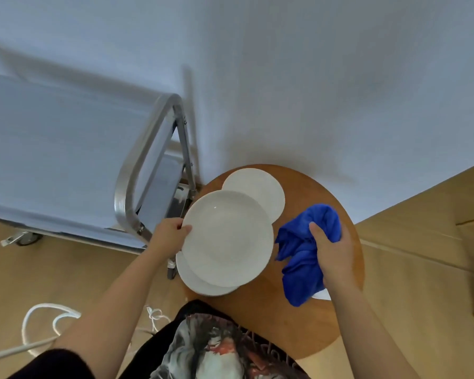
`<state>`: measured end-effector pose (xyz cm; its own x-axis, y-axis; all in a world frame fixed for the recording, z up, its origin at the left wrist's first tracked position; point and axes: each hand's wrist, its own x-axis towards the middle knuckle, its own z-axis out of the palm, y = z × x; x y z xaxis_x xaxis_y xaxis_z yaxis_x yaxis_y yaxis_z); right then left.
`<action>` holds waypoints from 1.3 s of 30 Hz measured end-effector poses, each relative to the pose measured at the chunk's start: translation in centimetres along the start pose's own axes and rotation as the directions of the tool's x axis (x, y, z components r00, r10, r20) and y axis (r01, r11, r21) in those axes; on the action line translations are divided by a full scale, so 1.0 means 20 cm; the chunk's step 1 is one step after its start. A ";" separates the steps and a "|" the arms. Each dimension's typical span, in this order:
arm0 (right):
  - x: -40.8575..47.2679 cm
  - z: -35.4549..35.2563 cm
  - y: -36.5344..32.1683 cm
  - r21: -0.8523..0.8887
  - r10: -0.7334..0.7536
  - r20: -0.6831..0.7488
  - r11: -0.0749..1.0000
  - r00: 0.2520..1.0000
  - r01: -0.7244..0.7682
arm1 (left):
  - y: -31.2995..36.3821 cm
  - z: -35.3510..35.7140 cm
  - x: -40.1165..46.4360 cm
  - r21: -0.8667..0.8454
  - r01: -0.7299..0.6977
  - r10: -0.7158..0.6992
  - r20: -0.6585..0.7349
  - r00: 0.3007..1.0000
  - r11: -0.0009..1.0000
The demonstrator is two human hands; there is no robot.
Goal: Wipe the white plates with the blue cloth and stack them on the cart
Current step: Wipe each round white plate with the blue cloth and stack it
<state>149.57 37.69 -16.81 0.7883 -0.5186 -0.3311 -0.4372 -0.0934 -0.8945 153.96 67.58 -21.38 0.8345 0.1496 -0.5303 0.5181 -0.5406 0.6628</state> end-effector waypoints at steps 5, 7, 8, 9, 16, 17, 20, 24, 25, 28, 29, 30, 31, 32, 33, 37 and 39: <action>-0.02 0.04 0.06 -0.139 -0.071 0.020 0.988 0.997 0.073 | -0.17 0.09 0.06 0.074 0.044 -0.047 0.036 0.998 0.996; -0.03 0.05 0.08 -0.171 -0.054 -0.003 0.984 0.999 0.053 | -0.20 0.12 0.08 0.087 0.068 -0.073 0.058 0.996 0.994; -0.04 0.06 0.09 -0.175 -0.049 -0.013 0.984 0.999 0.046 | -0.22 0.13 0.09 0.083 0.078 -0.084 0.069 0.994 0.993; -0.04 0.07 0.09 -0.175 -0.046 -0.020 0.984 0.999 0.042 | -0.24 0.14 0.11 0.087 0.083 -0.090 0.079 0.993 0.993; -0.06 0.11 0.09 -0.196 -0.095 -0.065 0.977 0.993 0.081 | -0.31 0.16 0.22 0.328 0.036 -0.060 0.065 0.996 0.944; -0.05 0.12 0.09 -0.198 -0.101 -0.067 0.976 0.993 0.086 | -0.31 0.16 0.24 0.386 0.038 -0.066 0.060 0.996 0.922; -0.05 0.14 0.08 -0.196 -0.093 -0.071 0.978 0.993 0.077 | -0.31 0.15 0.28 0.567 0.034 -0.087 0.067 0.994 0.823; -0.05 0.18 0.09 -0.196 -0.075 -0.074 0.979 0.994 0.059 | -0.32 0.14 0.33 0.691 -0.003 -0.095 0.103 0.990 0.723; -0.05 0.19 0.10 -0.197 -0.067 -0.075 0.979 0.995 0.051 | -0.31 0.14 0.34 0.727 -0.008 -0.111 0.115 0.987 0.686; -0.05 0.22 0.11 -0.197 -0.051 -0.081 0.980 0.995 0.034 | -0.27 0.13 0.38 0.813 -0.024 -0.124 0.119 0.985 0.582; -0.05 0.23 0.11 -0.200 -0.049 -0.089 0.979 0.995 0.030 | -0.23 0.13 0.40 0.811 -0.029 -0.097 0.106 0.990 0.584; -0.04 0.24 0.11 -0.200 -0.046 -0.101 0.979 0.994 0.025 | -0.20 0.14 0.43 0.796 -0.036 -0.054 0.086 0.995 0.605; -0.03 0.24 0.11 -0.197 -0.045 -0.113 0.980 0.993 0.022 | -0.16 0.15 0.47 0.765 -0.049 -0.002 0.066 0.998 0.642; -0.03 0.25 0.10 -0.194 -0.045 -0.123 0.981 0.991 0.020 | -0.11 0.16 0.51 0.721 -0.071 0.046 0.054 0.997 0.689; -0.01 0.26 0.10 -0.194 -0.045 -0.133 0.981 0.990 0.018 | -0.07 0.19 0.55 0.671 -0.100 0.082 0.058 0.995 0.735; 0.04 0.29 0.07 -0.190 -0.044 -0.171 0.982 0.984 0.011 | 0.11 0.30 0.72 0.508 -0.143 0.107 0.100 0.989 0.850; 0.07 0.30 0.07 -0.180 -0.046 -0.186 0.984 0.981 0.012 | 0.17 0.36 0.80 0.453 -0.150 0.093 0.147 0.985 0.879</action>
<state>152.66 42.01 -20.37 0.7130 -0.6630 -0.2280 -0.4986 -0.2510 -0.8297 167.74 62.07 -31.37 0.8423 -0.0241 -0.5385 0.2452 -0.8725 0.4226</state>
